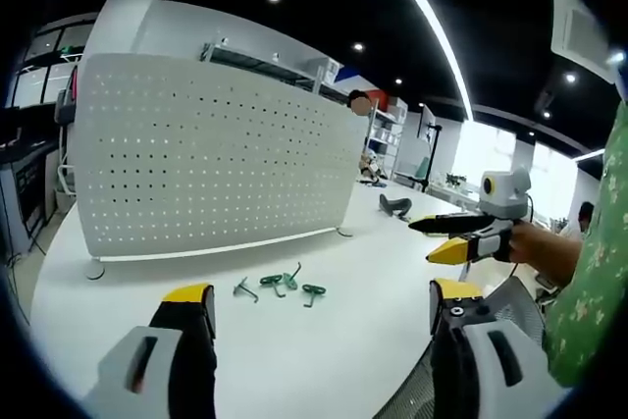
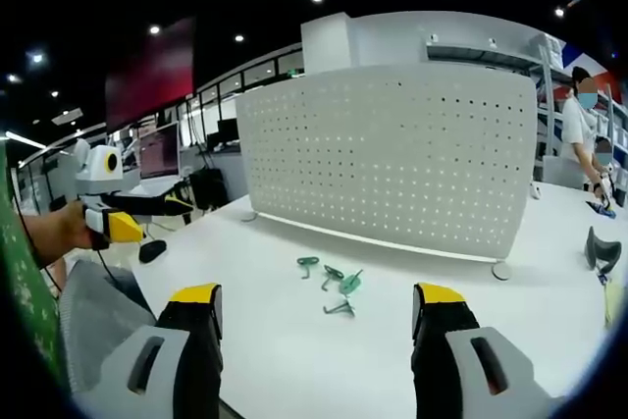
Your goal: Insert the hook assembly into the mounting plate slot until the hook locks in place.
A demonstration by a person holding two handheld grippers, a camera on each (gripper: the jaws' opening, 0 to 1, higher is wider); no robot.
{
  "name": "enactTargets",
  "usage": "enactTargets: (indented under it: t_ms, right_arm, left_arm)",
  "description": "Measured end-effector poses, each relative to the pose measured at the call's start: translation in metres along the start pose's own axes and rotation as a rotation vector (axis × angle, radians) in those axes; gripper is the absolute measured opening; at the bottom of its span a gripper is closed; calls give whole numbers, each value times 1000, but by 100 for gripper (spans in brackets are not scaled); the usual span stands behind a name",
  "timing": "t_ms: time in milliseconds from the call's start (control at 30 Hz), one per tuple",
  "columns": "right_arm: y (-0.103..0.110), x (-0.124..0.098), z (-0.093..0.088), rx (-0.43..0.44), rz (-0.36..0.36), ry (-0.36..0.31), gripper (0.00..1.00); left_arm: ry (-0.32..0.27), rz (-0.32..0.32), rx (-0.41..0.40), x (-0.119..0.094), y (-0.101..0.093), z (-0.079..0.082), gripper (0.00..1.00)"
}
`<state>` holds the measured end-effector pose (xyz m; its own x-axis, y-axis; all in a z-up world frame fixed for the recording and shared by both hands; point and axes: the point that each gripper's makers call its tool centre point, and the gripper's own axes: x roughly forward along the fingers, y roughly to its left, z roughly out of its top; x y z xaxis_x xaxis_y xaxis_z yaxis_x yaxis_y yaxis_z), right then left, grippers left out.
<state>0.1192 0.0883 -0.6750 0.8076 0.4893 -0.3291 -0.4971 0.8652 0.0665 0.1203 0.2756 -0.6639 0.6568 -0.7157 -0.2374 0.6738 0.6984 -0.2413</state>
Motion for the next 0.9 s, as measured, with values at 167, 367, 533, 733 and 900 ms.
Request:
enactTargets:
  t_ms: [167,367,533,733,900]
  right_arm:
    - [0,1,-1,-1,2,4,80]
    - [-1,2,-4,2,5,13,79]
    - [-1,3,-4,2,6,15,79]
    - [-2,4,-6,6,6,20,78]
    - [-3,5,-7,8,6,23,78]
  left_arm:
    - [0,1,-2,0,0,-1,92]
    - [1,0,-4,0,0,-2,91]
    - [3,3,-6,1,1,-3,91]
    - [3,3,-5,2,1,-2,91]
    - [6,2,-5,3,1,-3,91]
